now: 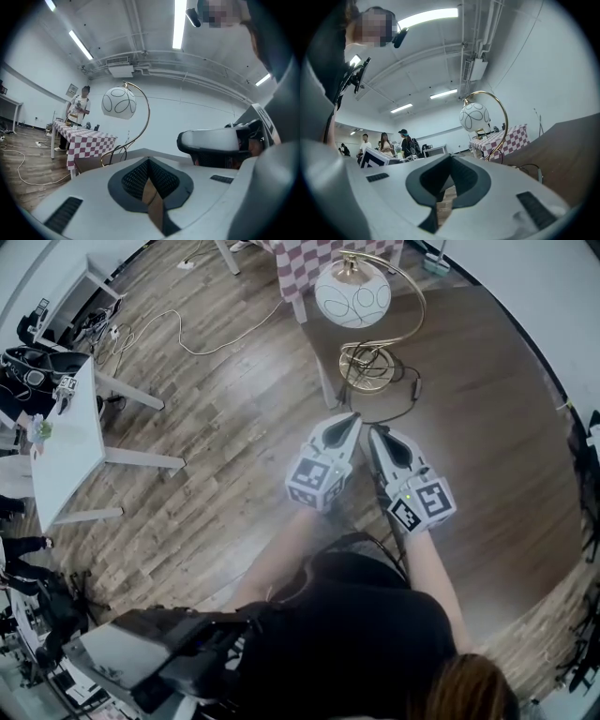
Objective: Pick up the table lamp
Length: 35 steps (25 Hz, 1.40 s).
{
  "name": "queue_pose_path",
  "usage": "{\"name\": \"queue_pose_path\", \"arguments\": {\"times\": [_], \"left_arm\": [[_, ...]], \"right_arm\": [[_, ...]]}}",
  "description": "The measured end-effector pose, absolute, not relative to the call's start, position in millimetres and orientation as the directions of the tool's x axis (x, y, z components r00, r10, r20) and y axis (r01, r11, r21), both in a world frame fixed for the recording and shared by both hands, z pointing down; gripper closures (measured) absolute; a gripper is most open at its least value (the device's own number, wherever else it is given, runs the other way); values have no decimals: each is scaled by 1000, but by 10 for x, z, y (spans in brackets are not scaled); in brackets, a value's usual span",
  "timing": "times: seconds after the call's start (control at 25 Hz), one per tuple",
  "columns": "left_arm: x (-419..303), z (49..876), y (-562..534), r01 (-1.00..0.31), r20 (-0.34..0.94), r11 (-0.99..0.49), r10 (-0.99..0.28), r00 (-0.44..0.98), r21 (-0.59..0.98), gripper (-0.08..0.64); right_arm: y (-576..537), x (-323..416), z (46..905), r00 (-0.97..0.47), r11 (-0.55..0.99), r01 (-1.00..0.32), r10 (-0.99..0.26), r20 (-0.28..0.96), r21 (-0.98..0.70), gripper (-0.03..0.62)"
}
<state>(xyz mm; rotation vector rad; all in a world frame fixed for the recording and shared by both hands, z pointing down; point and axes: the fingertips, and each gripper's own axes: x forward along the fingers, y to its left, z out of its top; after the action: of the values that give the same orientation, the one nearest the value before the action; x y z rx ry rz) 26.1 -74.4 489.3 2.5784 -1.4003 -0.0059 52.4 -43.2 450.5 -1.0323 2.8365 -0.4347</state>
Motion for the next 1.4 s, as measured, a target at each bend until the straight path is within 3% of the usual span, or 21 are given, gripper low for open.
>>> {"name": "queue_pose_path", "arguments": {"times": [1.4], "left_arm": [[-154,5487,-2140,-780,186,-600,-758,626,180,555]], "right_arm": [[-1638,78,5122,-689,602,-691,-716,113,-399,588]]}}
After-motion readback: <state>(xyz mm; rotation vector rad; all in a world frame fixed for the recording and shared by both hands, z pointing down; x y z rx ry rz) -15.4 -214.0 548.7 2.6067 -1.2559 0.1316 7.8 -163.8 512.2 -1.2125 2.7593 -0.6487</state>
